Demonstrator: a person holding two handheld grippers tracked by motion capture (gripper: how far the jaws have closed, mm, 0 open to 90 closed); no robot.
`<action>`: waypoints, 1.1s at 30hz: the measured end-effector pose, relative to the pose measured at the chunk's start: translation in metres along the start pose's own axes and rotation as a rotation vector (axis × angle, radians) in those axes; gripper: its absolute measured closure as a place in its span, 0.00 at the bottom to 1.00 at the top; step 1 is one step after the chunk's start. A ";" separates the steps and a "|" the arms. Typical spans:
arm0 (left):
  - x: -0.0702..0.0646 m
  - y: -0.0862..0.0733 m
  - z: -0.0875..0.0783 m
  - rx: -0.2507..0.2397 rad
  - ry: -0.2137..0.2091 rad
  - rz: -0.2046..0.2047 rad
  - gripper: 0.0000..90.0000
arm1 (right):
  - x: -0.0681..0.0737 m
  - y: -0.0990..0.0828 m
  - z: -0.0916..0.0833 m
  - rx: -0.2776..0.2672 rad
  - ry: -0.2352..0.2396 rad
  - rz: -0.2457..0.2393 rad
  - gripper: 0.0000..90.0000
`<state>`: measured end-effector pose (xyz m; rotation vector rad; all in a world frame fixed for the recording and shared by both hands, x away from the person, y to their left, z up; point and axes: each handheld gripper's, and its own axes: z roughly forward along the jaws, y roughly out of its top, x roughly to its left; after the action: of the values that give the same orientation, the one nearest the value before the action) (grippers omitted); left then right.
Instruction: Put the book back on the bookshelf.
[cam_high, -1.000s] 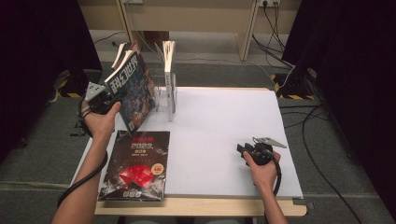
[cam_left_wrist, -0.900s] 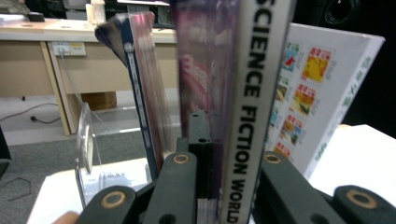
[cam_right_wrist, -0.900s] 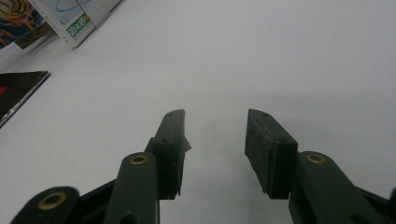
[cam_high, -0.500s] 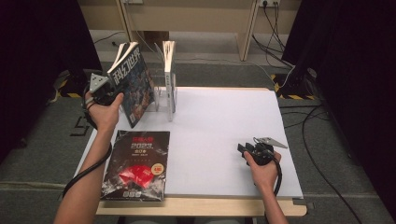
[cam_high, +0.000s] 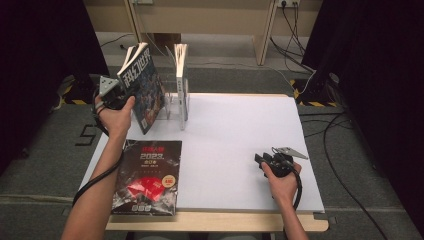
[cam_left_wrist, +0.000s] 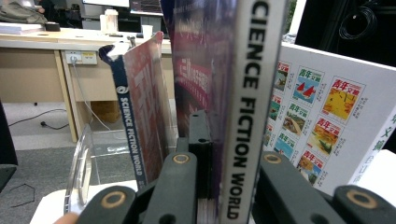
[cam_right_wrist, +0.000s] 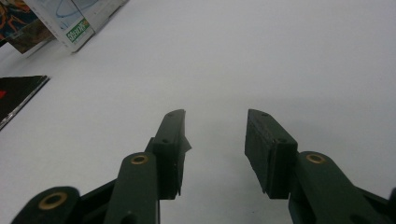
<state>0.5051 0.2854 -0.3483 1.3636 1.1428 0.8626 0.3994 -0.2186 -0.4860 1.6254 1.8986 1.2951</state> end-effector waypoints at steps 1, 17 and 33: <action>0.000 0.000 0.001 0.000 0.002 -0.001 0.92 | 0.000 0.000 0.000 0.000 0.000 -0.001 0.65; -0.002 0.003 0.023 -0.010 0.070 0.005 0.92 | -0.003 0.000 0.001 -0.005 0.003 -0.005 0.65; -0.002 0.001 0.040 -0.023 0.108 0.008 0.92 | -0.004 -0.001 0.002 -0.004 0.002 -0.010 0.65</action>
<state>0.5427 0.2725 -0.3519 1.3169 1.2073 0.9620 0.4014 -0.2216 -0.4885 1.6112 1.9023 1.2961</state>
